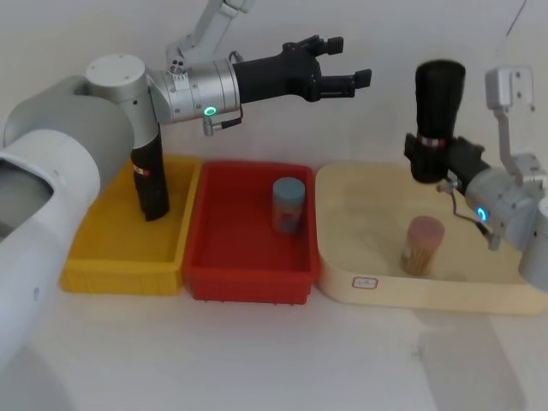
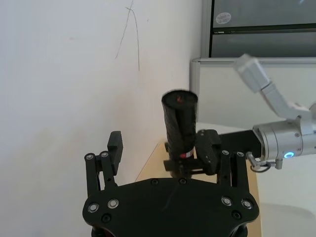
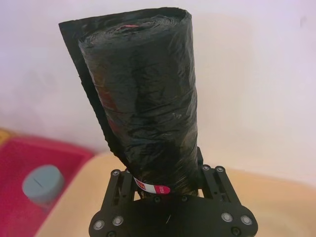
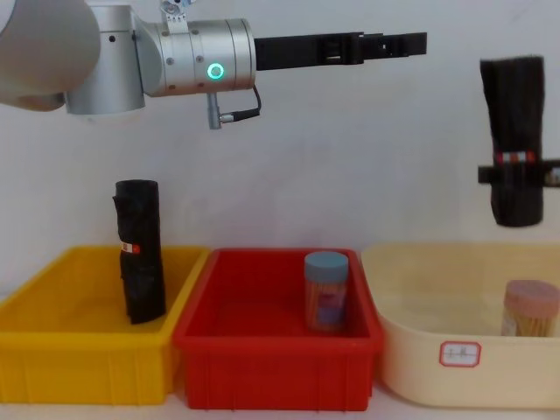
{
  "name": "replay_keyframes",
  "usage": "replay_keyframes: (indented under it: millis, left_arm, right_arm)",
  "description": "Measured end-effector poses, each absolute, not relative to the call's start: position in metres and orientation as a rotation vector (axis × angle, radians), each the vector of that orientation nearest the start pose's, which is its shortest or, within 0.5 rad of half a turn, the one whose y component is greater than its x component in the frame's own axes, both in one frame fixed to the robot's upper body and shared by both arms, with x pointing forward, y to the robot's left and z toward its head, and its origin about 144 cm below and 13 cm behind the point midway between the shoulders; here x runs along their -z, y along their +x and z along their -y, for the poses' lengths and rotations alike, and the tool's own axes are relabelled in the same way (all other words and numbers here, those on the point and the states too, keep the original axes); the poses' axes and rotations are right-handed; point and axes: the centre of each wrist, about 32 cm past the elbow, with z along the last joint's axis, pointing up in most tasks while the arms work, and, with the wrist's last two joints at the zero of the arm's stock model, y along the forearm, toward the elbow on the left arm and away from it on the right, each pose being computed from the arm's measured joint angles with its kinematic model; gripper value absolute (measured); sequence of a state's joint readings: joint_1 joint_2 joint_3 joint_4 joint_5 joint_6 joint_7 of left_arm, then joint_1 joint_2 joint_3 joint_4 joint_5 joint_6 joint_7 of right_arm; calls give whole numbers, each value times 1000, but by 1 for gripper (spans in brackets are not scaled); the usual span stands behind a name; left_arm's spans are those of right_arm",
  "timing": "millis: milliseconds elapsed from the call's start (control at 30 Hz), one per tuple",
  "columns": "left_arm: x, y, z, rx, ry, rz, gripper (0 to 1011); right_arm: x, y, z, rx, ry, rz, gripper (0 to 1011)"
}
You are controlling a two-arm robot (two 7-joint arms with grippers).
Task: Pick up the garbage bag with the one hand and transfer it to the other hand.
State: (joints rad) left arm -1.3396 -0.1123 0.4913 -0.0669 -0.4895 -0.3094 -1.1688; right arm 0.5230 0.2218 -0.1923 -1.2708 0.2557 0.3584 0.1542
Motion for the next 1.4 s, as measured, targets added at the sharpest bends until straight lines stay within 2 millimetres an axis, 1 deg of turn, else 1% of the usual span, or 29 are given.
replay_keyframes:
  millis: [267,300,433,467,533,600,700,733,767,1400]
  left_arm:
    - [-1325,723,-149,-263,-67,127,1001]
    - [-1325,723,-149,-263,-67,127,1001]
    - [-1325,723,-149,-263,-67,127,1002]
    - [-1325,723,-149,-263,-67,127,1002]
    - [-1325,723,-149,-263,-67,127,1001]
    - [-1325,723,-149,-263,-67,127,1001]
    - [-1325,723,-149,-263,-67,127,1002]
    - [-1325,723,-149,-263,-67,127,1002]
    - [-1325,723,-149,-263,-67,127,1002]
    - [-1325,723,-149,-263,-67,127,1001]
  right_arm:
    - [-1232,589,264,1310,-175,-176,566]
    - [-1229,588,265,1307,-175,-184,617]
    - [-1225,586,267,1302,-175,-201,720]
    - [-1224,585,267,1299,-175,-207,783]
    - [-1223,585,267,1299,-175,-209,798]
    - [-1221,584,268,1296,-176,-216,870]
    - [-1219,583,269,1294,-176,-223,933]
    - [-1219,583,269,1293,-176,-224,977]
    - [-1218,583,269,1292,-176,-227,991]
    - [-1214,581,271,1288,-177,-243,1001]
